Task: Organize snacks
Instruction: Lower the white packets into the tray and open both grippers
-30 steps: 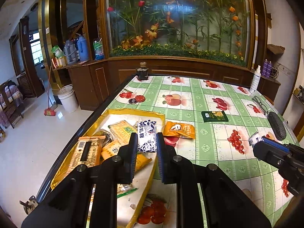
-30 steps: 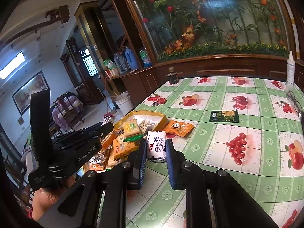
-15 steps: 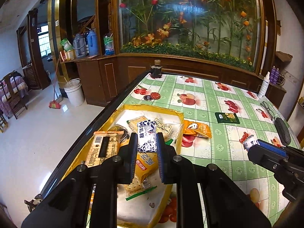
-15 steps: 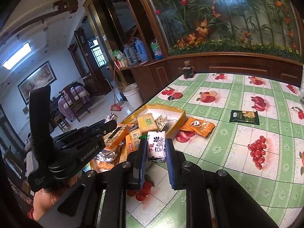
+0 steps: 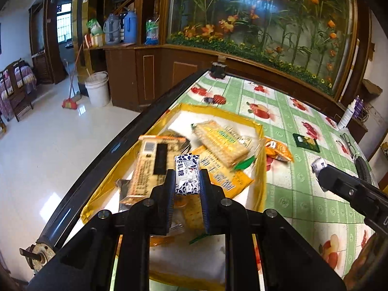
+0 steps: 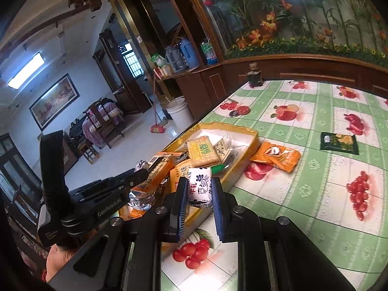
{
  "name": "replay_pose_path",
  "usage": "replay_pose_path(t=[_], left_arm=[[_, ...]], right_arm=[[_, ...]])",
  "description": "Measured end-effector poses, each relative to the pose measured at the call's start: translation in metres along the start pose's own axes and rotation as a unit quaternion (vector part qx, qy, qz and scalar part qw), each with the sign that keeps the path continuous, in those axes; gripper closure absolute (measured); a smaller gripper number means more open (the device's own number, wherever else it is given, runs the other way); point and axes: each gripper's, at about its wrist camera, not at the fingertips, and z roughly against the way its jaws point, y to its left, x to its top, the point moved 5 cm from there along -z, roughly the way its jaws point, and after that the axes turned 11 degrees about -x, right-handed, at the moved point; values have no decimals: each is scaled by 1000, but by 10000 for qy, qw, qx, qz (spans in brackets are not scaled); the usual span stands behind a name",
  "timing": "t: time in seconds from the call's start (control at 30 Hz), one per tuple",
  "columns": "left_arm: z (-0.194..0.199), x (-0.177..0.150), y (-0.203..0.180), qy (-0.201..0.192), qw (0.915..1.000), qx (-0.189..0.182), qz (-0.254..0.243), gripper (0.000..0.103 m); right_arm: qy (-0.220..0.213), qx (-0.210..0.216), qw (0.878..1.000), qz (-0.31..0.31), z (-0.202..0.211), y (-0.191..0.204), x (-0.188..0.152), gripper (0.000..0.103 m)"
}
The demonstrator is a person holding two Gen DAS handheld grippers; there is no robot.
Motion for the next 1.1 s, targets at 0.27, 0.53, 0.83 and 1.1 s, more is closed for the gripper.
replay_pose_path(t=[0.27,0.53,0.83,1.1], left_arm=[[-6,-9,8,146,9999,18,33,86],[-10,-6,16,149,9999,61,44,86],[-15,-1,20,139,9997,197,-17,86],[-21,3,23,141,9992,356,-62,86]], right_arm=[[384,255,9986,269,-56,37,-6,83],[487,225,9979,376,-83,50,-3,82],[540,197,9970,512,-98,60,0,81],[596,103,9964,590,-114,62,-3,80]])
